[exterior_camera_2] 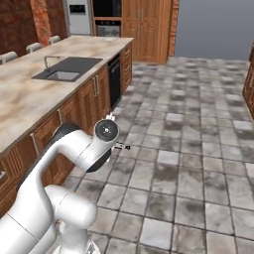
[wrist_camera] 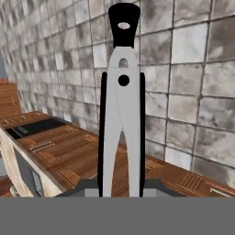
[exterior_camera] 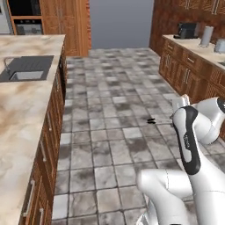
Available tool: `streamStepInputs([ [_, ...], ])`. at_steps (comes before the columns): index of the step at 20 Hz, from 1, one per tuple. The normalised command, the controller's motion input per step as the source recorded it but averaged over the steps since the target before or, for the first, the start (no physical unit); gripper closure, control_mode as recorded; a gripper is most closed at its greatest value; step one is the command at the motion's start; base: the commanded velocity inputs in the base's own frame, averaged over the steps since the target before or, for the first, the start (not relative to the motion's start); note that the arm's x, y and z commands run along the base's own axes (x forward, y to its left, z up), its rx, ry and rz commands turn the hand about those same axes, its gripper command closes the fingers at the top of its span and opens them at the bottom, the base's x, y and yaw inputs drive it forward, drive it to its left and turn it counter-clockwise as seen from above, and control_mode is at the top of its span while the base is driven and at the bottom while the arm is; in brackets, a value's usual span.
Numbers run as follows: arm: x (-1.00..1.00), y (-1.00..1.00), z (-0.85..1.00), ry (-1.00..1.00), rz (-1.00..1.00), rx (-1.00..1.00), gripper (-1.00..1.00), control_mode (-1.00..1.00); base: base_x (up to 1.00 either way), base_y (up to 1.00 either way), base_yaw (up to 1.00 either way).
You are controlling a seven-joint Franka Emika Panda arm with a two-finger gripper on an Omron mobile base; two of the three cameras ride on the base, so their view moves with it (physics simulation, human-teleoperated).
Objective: Pick up the tongs from the counter and place them near the plate next to the oven.
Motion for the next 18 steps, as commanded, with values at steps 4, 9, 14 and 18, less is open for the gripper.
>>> streamStepInputs([
  [4,0.0,0.0,0.0,0.0,0.0,0.0,1.0,1.0,1.0,-0.61,0.27],
  [9,0.0,0.0,0.0,0.0,0.0,0.0,1.0,1.0,1.0,-0.65,0.27],
  [14,0.0,0.0,0.0,0.0,0.0,0.0,1.0,1.0,1.0,-0.64,0.28],
  [18,0.0,0.0,0.0,0.0,0.0,0.0,1.0,1.0,1.0,-0.67,0.28],
])
